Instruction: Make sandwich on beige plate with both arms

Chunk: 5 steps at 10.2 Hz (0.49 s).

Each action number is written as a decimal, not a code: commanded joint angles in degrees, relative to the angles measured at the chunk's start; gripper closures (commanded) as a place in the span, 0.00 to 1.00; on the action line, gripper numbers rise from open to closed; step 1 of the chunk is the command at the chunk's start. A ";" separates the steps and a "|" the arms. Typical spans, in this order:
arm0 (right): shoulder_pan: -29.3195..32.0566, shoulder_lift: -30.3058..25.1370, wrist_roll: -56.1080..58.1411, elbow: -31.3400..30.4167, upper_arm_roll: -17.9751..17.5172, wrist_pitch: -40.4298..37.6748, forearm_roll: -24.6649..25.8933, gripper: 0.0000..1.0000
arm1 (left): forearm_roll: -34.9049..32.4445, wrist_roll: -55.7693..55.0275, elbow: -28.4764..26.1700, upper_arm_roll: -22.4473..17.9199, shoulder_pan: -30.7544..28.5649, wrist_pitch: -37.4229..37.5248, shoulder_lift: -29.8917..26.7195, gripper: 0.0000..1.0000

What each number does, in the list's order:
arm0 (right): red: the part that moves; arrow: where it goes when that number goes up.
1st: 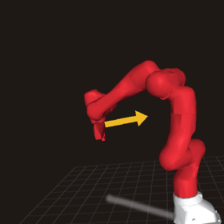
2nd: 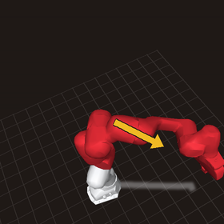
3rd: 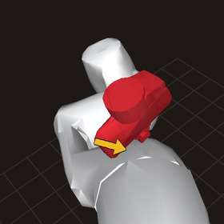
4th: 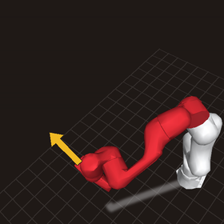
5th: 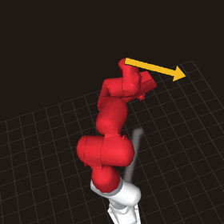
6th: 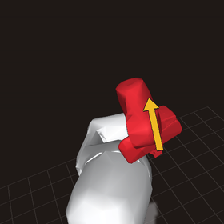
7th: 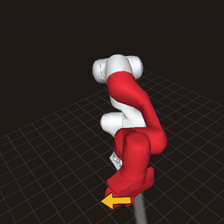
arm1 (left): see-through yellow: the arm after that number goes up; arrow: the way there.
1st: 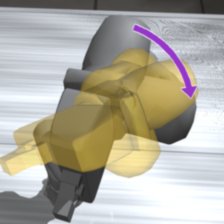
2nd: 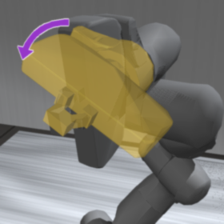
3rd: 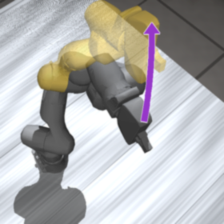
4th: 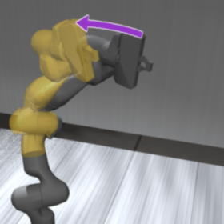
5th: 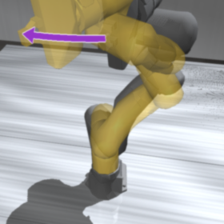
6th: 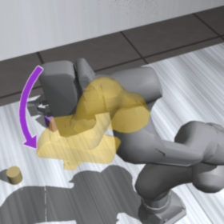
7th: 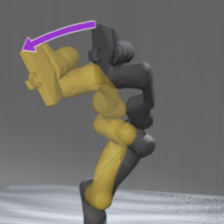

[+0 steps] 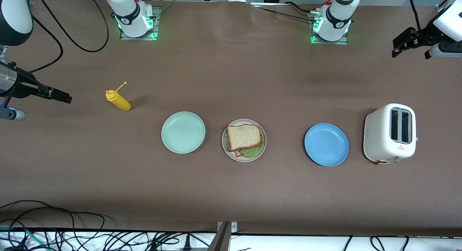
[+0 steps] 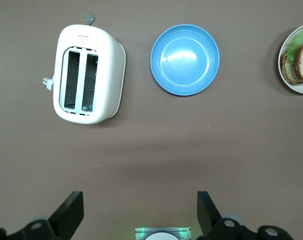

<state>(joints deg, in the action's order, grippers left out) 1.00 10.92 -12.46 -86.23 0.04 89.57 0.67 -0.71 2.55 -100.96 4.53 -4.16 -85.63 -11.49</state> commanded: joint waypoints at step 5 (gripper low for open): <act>-0.03 0.24 -0.81 0.89 0.05 -0.45 -0.58 0.00 | 0.45 0.26 5.77 -0.04 0.13 5.04 2.52 0.00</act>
<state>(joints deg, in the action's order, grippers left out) 1.00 10.92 -12.68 -86.23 0.04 89.57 0.67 -0.71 2.53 -97.85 4.68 -3.73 -82.20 -10.55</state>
